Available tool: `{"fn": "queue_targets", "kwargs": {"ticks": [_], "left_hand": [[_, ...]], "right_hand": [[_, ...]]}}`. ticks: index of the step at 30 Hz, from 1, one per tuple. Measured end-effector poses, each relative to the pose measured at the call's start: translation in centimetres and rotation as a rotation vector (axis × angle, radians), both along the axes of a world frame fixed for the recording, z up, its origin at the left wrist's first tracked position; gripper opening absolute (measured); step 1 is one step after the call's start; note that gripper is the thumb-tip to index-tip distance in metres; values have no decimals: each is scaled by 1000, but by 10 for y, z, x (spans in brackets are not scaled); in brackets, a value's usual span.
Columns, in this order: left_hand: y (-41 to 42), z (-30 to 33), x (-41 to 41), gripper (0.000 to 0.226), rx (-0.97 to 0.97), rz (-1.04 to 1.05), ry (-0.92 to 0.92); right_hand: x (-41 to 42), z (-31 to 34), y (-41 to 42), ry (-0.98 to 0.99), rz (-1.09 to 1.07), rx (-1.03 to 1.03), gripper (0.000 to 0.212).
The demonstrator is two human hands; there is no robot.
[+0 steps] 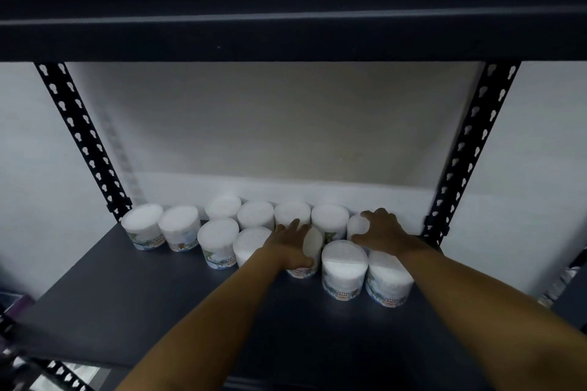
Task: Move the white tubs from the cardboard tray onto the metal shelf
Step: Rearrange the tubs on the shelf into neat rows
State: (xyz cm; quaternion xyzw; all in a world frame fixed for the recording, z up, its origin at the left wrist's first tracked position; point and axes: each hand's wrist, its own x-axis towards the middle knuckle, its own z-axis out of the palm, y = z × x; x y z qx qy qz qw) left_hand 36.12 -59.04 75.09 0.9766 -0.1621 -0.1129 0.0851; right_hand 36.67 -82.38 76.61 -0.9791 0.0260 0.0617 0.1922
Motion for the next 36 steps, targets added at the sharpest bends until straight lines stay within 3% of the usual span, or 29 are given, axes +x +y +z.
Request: {"fn": "queue_targets", "kwargs": {"ticks": [10,21,36], "left_hand": [[-2,13,-7,88,-128,57,-51],[-7,68,-31,90,-168,66,-212],[-23,82,-101,88,-233,-22,-351]], "right_hand": [[-2,26,-5,-138,-6,12,82],[-39,73,-4,-311,70,118,77],[-119,87,-10,-327,58,70,79]]}}
